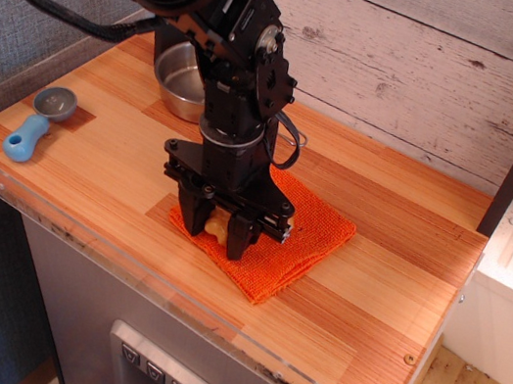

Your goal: Put chicken next to spoon

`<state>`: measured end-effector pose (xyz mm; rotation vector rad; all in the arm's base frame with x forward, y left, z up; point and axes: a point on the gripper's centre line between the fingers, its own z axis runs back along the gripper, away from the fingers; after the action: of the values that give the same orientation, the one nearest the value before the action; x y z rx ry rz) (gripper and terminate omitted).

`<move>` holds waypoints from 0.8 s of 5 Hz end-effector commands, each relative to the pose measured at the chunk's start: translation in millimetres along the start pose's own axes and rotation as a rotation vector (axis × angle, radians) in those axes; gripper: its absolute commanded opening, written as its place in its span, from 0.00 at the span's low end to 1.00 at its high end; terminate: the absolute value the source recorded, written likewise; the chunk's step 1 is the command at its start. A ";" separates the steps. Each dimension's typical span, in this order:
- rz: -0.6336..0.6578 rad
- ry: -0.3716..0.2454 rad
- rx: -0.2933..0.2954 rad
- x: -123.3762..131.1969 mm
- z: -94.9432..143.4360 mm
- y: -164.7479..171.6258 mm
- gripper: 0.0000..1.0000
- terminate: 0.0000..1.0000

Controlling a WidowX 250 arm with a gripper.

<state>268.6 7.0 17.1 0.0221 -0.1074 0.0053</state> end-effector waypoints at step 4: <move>0.334 -0.018 0.013 -19.3 22.3 152.9 0.00 0.00</move>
<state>247.4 153.9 28.0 -0.0005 -0.0865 0.3355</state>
